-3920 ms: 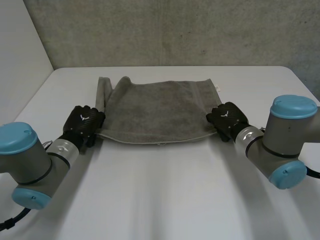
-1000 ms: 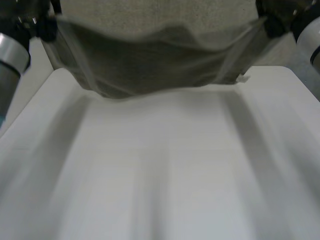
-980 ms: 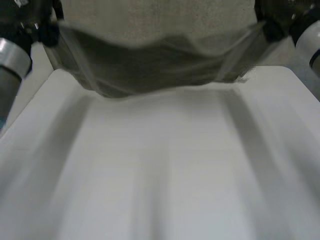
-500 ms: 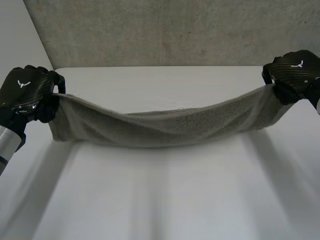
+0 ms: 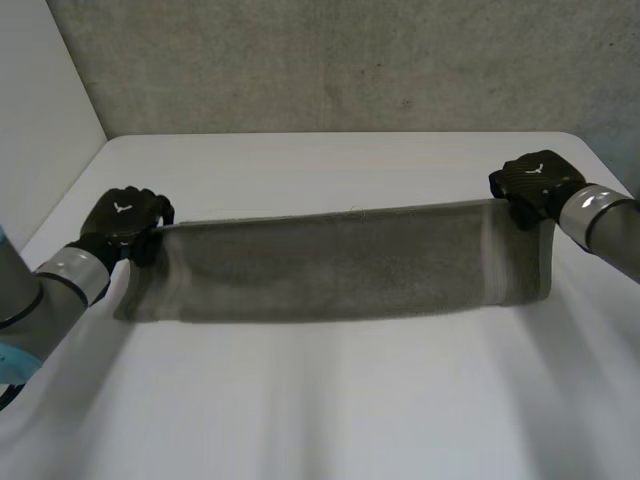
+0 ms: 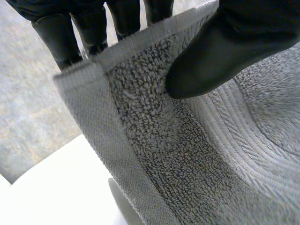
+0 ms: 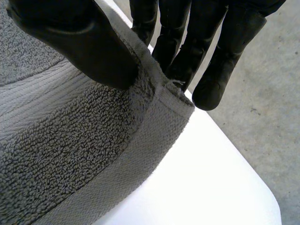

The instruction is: Fold the towel.

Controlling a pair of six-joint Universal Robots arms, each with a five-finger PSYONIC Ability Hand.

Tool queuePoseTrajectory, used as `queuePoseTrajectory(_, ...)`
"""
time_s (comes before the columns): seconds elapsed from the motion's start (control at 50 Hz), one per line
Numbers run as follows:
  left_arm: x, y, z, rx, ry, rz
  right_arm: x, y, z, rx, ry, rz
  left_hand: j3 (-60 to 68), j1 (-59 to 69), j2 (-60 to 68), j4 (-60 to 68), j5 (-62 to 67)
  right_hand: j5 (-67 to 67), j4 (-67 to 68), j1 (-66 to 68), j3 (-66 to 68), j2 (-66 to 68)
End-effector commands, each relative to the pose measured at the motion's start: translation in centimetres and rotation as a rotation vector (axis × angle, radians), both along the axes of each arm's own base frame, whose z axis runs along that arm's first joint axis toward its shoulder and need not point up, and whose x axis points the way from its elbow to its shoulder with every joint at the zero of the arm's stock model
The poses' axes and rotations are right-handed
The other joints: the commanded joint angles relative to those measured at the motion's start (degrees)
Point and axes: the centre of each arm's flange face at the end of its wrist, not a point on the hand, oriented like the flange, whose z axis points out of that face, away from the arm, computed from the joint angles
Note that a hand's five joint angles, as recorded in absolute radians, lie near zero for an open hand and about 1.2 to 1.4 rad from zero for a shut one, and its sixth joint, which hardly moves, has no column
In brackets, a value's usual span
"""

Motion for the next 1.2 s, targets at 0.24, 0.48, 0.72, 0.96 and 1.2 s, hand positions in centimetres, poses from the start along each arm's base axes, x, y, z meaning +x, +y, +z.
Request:
queuePoseTrajectory(0.24, -2.0, -1.6, 0.3, -0.004, -0.039, 0.024, 2.6, -3.2, -2.0, -0.063, 0.029, -0.115, -78.7, -74.0, -76.8, -77.0, -86.9, -68.2, -67.2, -67.0, -66.9, -66.9)
queuePoseTrajectory(0.48, -1.2, 2.3, 5.0, -0.057, -0.031, 0.094, 1.6, 2.7, 1.5, 0.026, -0.062, -0.100, -78.2, -73.5, -76.3, -76.5, -86.4, -68.2, -67.2, -67.0, -66.9, -66.9)
queuePoseTrajectory(0.72, -2.0, 6.4, 3.8, -0.031, -0.034, 0.053, -1.6, 4.9, -1.6, 0.154, -0.048, -0.105, -77.7, -73.0, -75.8, -76.0, -85.9, -62.9, -61.9, -61.7, -61.6, -61.6)
queuePoseTrajectory(0.96, -1.9, 6.9, 2.8, -0.067, -0.028, 0.053, -2.6, 3.6, -6.0, 0.194, -0.035, -0.111, -77.7, -73.0, -75.8, -76.0, -85.9, -42.9, -42.0, -41.7, -41.6, -41.6)
queuePoseTrajectory(1.2, -2.0, 7.2, 2.6, -0.061, -0.028, 0.049, -4.5, 2.3, -6.4, 0.196, -0.039, -0.166, -77.9, -73.2, -76.0, -76.1, -86.1, 1.8, 2.8, 3.0, 3.1, 3.1)
